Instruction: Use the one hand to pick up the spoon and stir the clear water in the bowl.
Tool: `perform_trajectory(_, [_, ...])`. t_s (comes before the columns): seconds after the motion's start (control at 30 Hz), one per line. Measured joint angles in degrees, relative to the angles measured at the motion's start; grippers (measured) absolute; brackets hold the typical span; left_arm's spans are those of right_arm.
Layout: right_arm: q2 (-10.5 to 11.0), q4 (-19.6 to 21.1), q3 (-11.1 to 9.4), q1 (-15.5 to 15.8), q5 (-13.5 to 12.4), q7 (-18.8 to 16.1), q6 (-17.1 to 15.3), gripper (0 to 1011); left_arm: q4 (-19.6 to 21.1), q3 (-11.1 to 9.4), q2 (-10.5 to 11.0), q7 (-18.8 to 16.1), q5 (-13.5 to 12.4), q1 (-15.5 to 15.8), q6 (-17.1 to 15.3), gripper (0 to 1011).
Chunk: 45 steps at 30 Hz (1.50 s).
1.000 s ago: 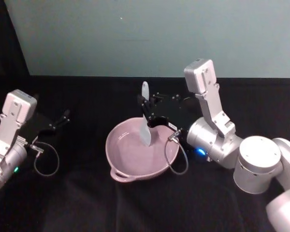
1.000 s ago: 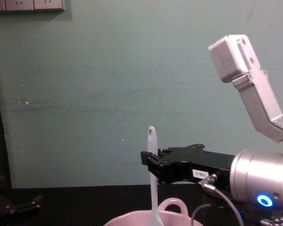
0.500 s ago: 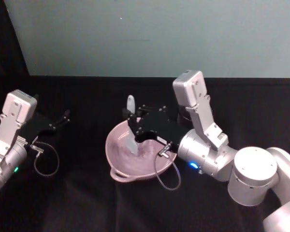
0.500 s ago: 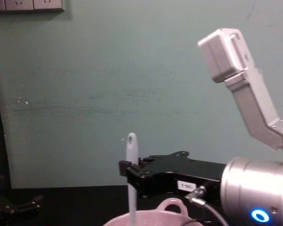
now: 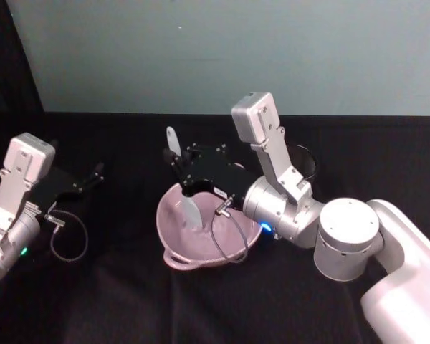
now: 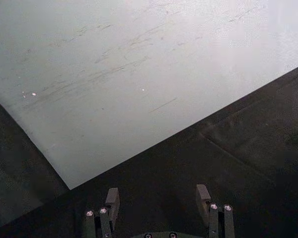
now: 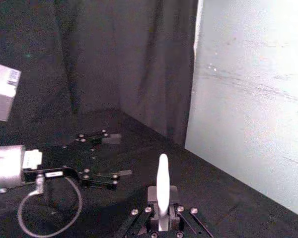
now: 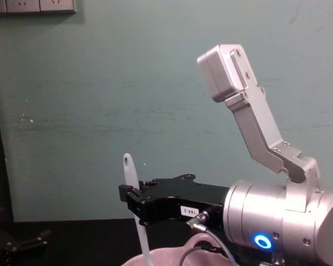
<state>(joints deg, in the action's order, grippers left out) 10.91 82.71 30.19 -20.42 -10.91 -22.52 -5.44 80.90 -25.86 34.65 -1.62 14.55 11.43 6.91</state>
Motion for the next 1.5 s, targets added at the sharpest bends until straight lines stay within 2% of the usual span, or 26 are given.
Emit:
perform_trajectory(0.13, [-0.19, -1.68, -0.53, -1.03, 0.33, 0.5, 0.17, 116, 0.0, 0.0, 0.0, 0.0, 0.0, 0.0, 0.0, 1011])
perform_trajectory(0.33, [0.57, -1.11, -1.64, -0.73, 0.56, 1.41, -0.18, 116, 0.0, 0.0, -0.01, 0.0, 0.0, 0.0, 0.0, 1012])
perform_trajectory(0.53, [2.41, 2.17, -3.29, 1.36, 0.77, 2.47, -1.65, 116, 0.0, 0.0, 0.0, 0.0, 0.0, 0.0, 0.0, 1011])
perform_trajectory(0.83, [4.38, 7.68, -4.66, 5.32, 0.07, 2.7, -3.3, 114, 0.0, 0.0, 0.0, 0.0, 0.0, 0.0, 0.0, 1011])
perform_trajectory(0.97, [4.63, 9.26, -4.66, 6.51, -0.36, 2.65, -3.38, 114, 0.0, 0.0, 0.0, 0.0, 0.0, 0.0, 0.0, 1011])
perform_trajectory(1.17, [3.99, 10.52, -3.4, 7.54, -1.13, 1.94, -3.15, 116, 0.0, 0.0, 0.0, 0.0, 0.0, 0.0, 0.0, 1011])
perform_trajectory(1.5, [1.62, 6.95, -0.97, 5.45, -1.52, 0.9, -2.05, 116, 0.0, 0.0, 0.0, 0.0, 0.0, 0.0, 0.0, 1011])
